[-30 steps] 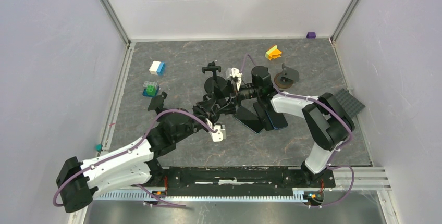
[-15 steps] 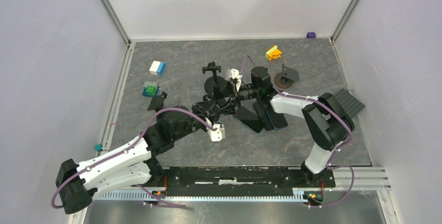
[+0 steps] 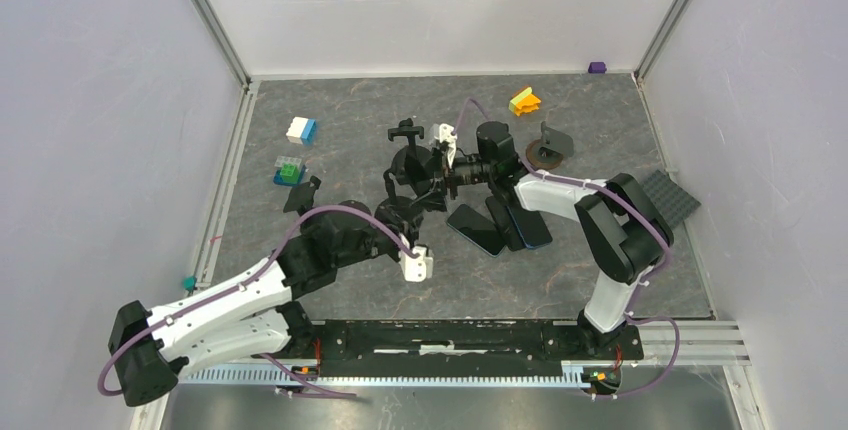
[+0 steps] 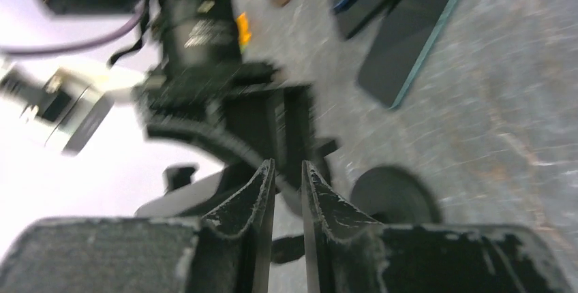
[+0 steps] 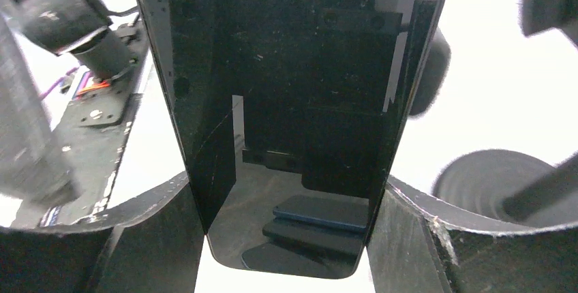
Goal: Place the phone on the phone stand
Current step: Install the phone on the phone stand.
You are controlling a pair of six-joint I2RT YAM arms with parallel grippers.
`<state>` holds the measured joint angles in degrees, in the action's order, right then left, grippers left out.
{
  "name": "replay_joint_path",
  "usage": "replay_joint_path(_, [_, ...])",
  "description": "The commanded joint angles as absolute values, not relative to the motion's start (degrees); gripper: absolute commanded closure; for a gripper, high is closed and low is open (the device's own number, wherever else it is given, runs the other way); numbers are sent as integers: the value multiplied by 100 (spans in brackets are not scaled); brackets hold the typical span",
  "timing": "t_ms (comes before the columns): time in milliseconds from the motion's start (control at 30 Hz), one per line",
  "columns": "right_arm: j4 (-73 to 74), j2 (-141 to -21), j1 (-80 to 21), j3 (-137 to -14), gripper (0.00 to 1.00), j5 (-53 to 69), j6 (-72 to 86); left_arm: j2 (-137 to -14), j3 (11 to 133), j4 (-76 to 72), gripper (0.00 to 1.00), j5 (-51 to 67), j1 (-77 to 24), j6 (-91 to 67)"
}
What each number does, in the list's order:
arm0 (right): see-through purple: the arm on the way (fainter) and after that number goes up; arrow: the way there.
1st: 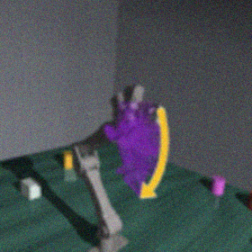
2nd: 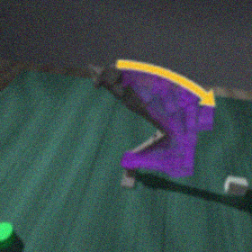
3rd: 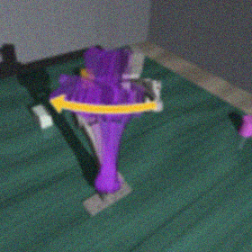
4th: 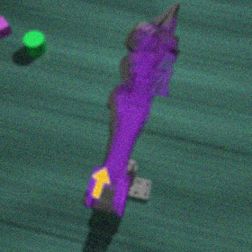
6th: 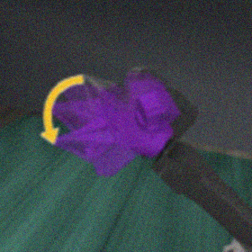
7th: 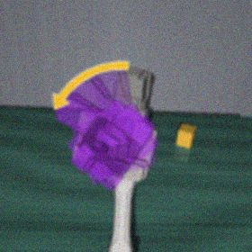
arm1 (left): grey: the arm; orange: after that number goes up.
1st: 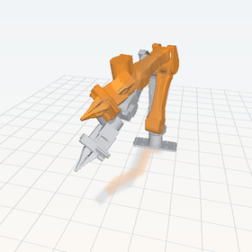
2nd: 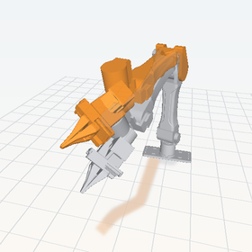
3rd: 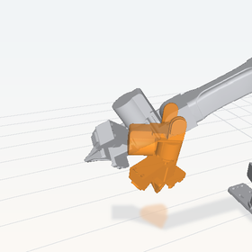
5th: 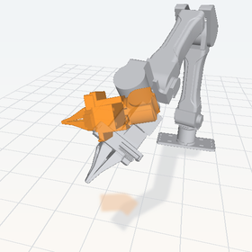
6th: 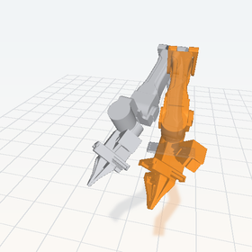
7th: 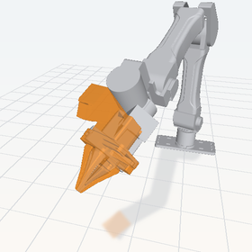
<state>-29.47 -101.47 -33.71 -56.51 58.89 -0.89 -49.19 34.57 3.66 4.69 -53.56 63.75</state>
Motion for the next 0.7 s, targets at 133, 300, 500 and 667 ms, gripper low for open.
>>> replay_joint_path(133, [-2856,-10205,-3322,-6062,100,5139,-163,-5198,3922,1338,98,1518,-5467,6345])
replay_joint_path(300, [-2856,-10139,-3318,-6038,100,5307,-171,-5094,3968,1301,98,1186,-5460,6305])
replay_joint_path(500, [-2963,-9842,-3315,-5866,100,5635,-85,-4918,4463,1648,82,523,-5408,5918])
replay_joint_path(667, [-2466,-9431,-3249,-5792,100,5545,-394,-4811,5113,1973,36,-246,-5117,5400])
